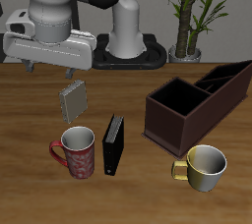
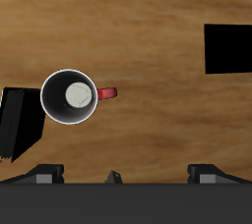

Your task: Place the red mug into the left desk caddy's right compartment

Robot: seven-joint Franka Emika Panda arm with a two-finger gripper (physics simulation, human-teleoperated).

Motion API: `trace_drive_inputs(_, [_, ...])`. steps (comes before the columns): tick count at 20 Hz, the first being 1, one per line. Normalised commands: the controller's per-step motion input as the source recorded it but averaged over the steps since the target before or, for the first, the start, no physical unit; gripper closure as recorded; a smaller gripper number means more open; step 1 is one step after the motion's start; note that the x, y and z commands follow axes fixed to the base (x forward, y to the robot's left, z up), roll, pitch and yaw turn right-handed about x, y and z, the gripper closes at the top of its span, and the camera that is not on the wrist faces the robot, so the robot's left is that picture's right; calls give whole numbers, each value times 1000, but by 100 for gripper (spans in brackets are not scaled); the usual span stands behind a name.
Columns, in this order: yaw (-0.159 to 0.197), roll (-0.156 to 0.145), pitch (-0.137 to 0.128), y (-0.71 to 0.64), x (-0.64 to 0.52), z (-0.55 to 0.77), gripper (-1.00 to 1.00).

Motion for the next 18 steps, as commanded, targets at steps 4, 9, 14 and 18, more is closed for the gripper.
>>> trace_drive_inputs(4, [-6,7,-1,50,48,-72,-100])
trace_drive_inputs(9, [-31,12,-10,95,42,-33,-100])
trace_drive_inputs(14, [9,2,-26,94,42,-138,-100])
trace_drive_inputs(18, [-42,-21,-6,-24,96,-246,-100])
